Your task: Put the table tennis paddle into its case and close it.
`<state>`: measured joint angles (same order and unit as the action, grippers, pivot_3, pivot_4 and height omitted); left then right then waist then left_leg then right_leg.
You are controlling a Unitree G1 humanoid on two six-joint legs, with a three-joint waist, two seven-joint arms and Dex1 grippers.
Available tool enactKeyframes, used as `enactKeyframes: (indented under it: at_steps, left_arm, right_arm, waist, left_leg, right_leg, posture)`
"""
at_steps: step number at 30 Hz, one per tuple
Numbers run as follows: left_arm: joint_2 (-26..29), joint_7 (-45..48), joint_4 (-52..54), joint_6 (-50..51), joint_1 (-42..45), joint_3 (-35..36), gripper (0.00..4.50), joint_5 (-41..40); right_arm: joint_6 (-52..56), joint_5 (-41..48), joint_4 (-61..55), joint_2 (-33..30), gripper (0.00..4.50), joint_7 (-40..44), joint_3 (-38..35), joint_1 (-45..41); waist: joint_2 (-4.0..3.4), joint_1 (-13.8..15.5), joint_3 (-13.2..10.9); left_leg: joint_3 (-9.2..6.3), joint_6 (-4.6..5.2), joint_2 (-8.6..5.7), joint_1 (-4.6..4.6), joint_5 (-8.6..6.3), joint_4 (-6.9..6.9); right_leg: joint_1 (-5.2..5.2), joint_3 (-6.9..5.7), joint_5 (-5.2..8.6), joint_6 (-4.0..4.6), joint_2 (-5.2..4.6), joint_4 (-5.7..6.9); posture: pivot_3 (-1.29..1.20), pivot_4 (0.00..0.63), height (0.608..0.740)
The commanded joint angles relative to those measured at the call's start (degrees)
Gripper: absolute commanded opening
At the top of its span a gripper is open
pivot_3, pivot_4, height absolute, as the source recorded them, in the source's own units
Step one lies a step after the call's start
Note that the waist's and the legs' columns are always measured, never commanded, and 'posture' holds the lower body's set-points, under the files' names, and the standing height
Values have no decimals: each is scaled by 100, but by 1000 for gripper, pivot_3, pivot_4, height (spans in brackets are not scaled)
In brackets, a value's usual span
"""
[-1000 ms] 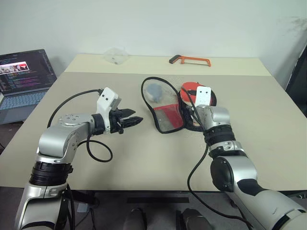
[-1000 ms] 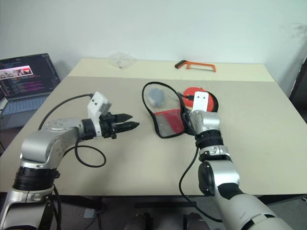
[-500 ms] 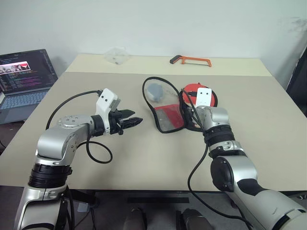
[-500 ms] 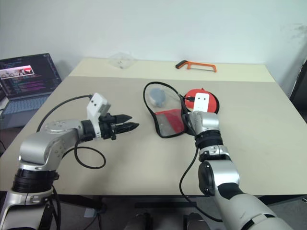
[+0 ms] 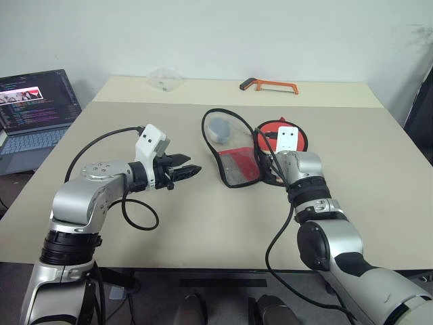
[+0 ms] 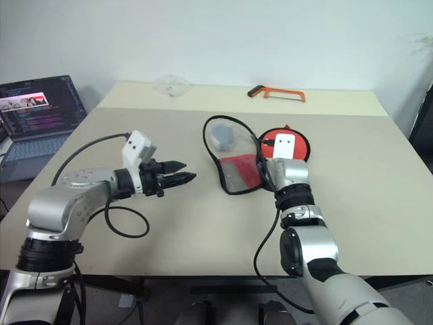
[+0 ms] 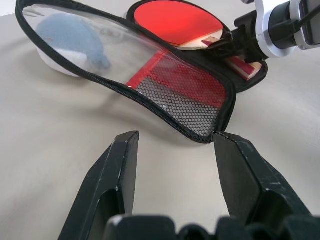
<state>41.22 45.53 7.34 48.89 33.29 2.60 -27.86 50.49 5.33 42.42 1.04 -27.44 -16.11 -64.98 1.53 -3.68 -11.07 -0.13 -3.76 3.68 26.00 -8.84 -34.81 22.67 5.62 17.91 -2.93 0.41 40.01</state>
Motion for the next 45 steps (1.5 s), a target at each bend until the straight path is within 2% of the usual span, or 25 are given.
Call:
enactKeyframes:
  at_steps: [1, 3, 7, 11, 13, 16, 18, 21, 22, 24, 29, 38, 45]
  left_arm:
    - [23, -3, 31, -64, 166, 81, 2543, -2]
    - [3, 31, -102, -138, 238, 30, 2543, 48]
    - [-27, 130, -469, -360, 443, -64, 2543, 175]
    - [-65, 232, -863, -587, 634, -133, 2543, 314]
    - [-94, 283, -1066, -750, 695, -240, 2543, 451]
    - [-144, 402, -1443, -1156, 786, -563, 2543, 812]
    - [-211, 472, -1687, -1278, 877, -686, 2543, 936]
    - [-254, 491, -2055, -1646, 977, -1020, 2543, 1393]
    - [-312, 427, -2227, -1808, 1030, -1151, 2359, 1582]
    - [-406, 372, -2473, -2019, 1110, -1263, 1948, 1793]
    - [-655, 220, -3035, -2290, 1248, -1356, 77, 2177]
    - [-1407, 9, -3982, -2914, 1679, -1340, 27, 2502]
    - [-2205, -421, -5398, -3560, 2367, -1448, 27, 2918]
  right_arm:
    - [36, -35, -379, -80, 3759, 100, 127, -184]
    - [259, -87, -839, -224, 4448, 315, 299, -135]
    - [1203, -47, -2461, -804, 4482, 1048, 777, 251]
    - [1728, 201, -4314, -2135, 4482, 2389, 1427, 1142]
    - [1394, 780, -4973, -2764, 4482, 3571, 1243, 1810]
    - [115, 1518, -5716, -3748, 4482, 5650, 955, 3081]
    - [-612, 1730, -5906, -4055, 4482, 6420, 791, 3681]
    - [-990, 2100, -5876, -4149, 4482, 6990, 482, 4063]
    - [-1067, 2292, -5918, -4171, 4495, 7223, 374, 4148]
    - [-1186, 2480, -5964, -4212, 4500, 7481, 289, 4242]
    - [-1180, 2799, -6252, -4237, 4500, 7728, 315, 4306]
    - [-1231, 2790, -6567, -4381, 4500, 7755, 525, 4342]
    - [-1205, 2789, -6628, -4362, 4500, 7616, 605, 4322]
  waist:
    - [0, -5, 0]
    - [-1, -2, -1]
    - [-1, 35, 0]
    - [3, 112, 2]
    - [3, 126, 2]
    - [3, 134, 1]
    - [2, 93, 1]
    - [2, 3, 1]
    - [2, -12, 1]
    - [2, -19, 1]
    - [3, 23, 1]
    - [5, 92, 0]
    - [6, 109, -1]
  left_leg:
    - [0, 0, 0, 0, 0, 0]
    - [0, 0, 0, 0, 0, 0]
    - [1, 0, -1, 3, 0, 0]
    - [-2, 0, -1, 6, -1, 2]
    - [-1, 0, -2, 6, -1, 3]
    - [3, 0, -1, 3, -1, 2]
    - [2, 1, -1, 0, -1, 3]
    - [3, 1, 1, -6, -1, -7]
    - [4, 1, 2, -13, 0, -10]
    - [2, 8, 1, -22, 5, -13]
    - [-3, 15, 0, -25, 10, -19]
    - [-4, 15, -2, -20, 10, -19]
    - [-4, 15, -5, -20, 10, -22]
  right_leg:
    - [0, 0, 0, 0, 0, 0]
    - [0, 0, 0, 0, 0, 1]
    - [2, 0, 0, 0, 0, -3]
    - [0, -5, 1, 0, -1, -8]
    - [-1, -3, 2, -1, -1, -13]
    - [-2, 1, 2, -1, 3, -12]
    - [-5, 0, 3, -3, 4, -12]
    - [-10, 6, 3, -5, 6, -9]
    - [-15, 11, 3, -8, 8, -8]
    - [-26, 9, 3, -11, 8, -7]
    - [-35, 7, 1, -15, 8, -6]
    - [-35, 4, -2, -12, 7, -10]
    - [-37, 5, -3, -15, 7, -11]
  posture:
    - [0, 150, 740]
    - [0, 150, 740]
    - [0, 150, 740]
    - [0, 150, 740]
    - [0, 150, 740]
    - [0, 150, 740]
    - [0, 150, 740]
    - [0, 150, 740]
    - [0, 150, 740]
    - [0, 150, 740]
    - [0, 150, 740]
    - [0, 150, 740]
    - [0, 150, 740]
